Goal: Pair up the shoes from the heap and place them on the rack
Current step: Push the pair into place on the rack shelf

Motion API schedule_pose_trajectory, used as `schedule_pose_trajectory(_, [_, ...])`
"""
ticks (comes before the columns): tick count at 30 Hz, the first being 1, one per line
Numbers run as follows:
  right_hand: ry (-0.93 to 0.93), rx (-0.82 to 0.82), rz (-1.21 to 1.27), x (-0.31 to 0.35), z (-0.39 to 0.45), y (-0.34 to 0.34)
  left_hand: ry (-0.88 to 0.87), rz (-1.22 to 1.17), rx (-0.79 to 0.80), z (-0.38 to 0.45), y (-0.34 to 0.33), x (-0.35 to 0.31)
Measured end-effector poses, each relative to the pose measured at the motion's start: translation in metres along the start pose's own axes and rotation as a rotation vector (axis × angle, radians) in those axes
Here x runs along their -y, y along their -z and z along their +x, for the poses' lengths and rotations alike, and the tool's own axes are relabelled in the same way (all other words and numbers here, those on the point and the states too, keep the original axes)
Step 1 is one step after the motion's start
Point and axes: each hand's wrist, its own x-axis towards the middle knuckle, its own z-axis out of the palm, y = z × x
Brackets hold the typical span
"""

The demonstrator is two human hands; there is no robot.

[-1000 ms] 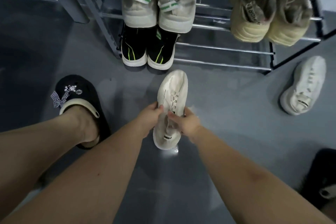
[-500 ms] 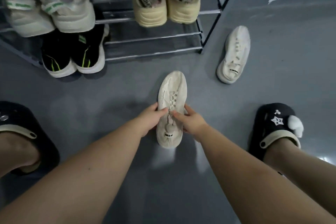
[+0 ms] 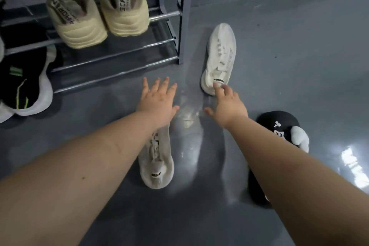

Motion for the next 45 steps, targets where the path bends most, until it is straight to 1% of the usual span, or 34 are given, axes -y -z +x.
schedule_pose_trajectory(3, [0.0,-0.039,-0.058,-0.021,0.023,0.011,-0.062,0.065,0.027,0.031,0.008,-0.011])
schedule_pose_trajectory(6, [-0.036,-0.054,-0.003,-0.038,0.045,0.017,-0.092,0.052,0.069,0.061,0.011,-0.024])
schedule_pose_trajectory(10, [-0.048,-0.025,0.037,-0.054,0.068,0.021,-0.135,0.016,0.078,0.096,0.011,-0.048])
schedule_pose_trajectory(13, [-0.097,0.021,0.06,-0.064,0.077,0.024,-0.137,-0.057,0.108,0.113,0.008,-0.063])
schedule_pose_trajectory(17, [-0.048,0.054,0.157,-0.068,0.081,0.019,-0.084,-0.186,0.097,0.112,0.001,-0.068])
schedule_pose_trajectory(21, [-0.038,0.078,0.24,-0.063,0.057,0.004,-0.105,-0.179,0.133,0.081,0.005,-0.064])
schedule_pose_trajectory(26, [-0.031,0.159,0.314,-0.041,-0.011,-0.014,-0.11,-0.196,0.188,0.004,0.007,-0.052])
schedule_pose_trajectory(33, [-0.035,0.246,0.468,-0.003,-0.099,-0.032,-0.038,-0.278,0.2,-0.103,0.0,-0.031])
schedule_pose_trajectory(35, [-0.053,0.281,0.504,0.003,-0.119,-0.039,0.001,-0.265,0.207,-0.125,-0.009,-0.03])
schedule_pose_trajectory(40, [-0.109,0.359,0.517,0.002,-0.147,-0.054,0.09,-0.293,0.27,-0.156,-0.037,-0.045])
schedule_pose_trajectory(42, [-0.105,0.354,0.537,0.0,-0.15,-0.055,0.111,-0.325,0.274,-0.156,-0.042,-0.049])
schedule_pose_trajectory(45, [-0.119,0.316,0.587,-0.001,-0.15,-0.057,0.079,-0.316,0.289,-0.151,-0.042,-0.051])
